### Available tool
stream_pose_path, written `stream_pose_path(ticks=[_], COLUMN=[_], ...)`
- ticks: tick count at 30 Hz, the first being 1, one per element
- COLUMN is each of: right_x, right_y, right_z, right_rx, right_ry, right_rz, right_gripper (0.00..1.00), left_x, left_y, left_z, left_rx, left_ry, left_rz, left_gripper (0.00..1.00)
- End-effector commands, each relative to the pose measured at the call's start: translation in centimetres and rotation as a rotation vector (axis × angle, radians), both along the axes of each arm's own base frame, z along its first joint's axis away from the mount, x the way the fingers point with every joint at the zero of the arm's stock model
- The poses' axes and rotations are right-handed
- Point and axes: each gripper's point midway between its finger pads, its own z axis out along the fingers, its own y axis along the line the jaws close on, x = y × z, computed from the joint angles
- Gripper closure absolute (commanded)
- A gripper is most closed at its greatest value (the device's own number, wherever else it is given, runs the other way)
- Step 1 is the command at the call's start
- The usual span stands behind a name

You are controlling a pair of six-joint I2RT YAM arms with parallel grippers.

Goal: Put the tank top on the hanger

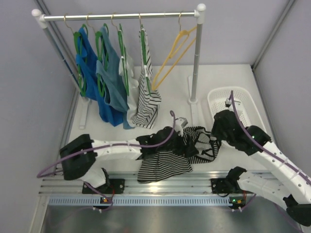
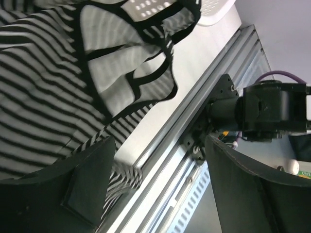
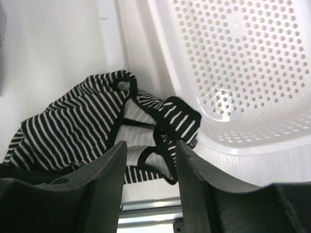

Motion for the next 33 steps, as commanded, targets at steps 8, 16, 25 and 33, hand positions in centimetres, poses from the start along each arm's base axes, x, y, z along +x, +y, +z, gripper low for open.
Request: stream_pose_path(ticks=[8,16,25,33], right_x=[2.3,2.9,3.1,3.0], right_y=[-3.4,-4.7,-3.7,-3.2], right_z=[1.7,1.3,-0.9,-2.9], right_rx=[-0.038,-0.051,-0.026,-0.031], right_ry=[-0.041,-0.022,0.027,0.082], right_rz=[-0.055,-0.048,0.022,0.05], right_gripper=[0.6,0.65,0.61,0.51], left_x=[2.1,3.0,3.6,3.5], left_y=[-11.5,-14.5,-13.9,-12.1], left_z=[1.5,-1.8,-2.4,-2.7], left_rx=[-0.282,-0.261,-0.246,-0.224], left_ry=[0.021,0.054,0.04,0.03], left_rz=[0.068,0.076,0.109,0.132], left_gripper=[0.32,0.45,0.9,1.0])
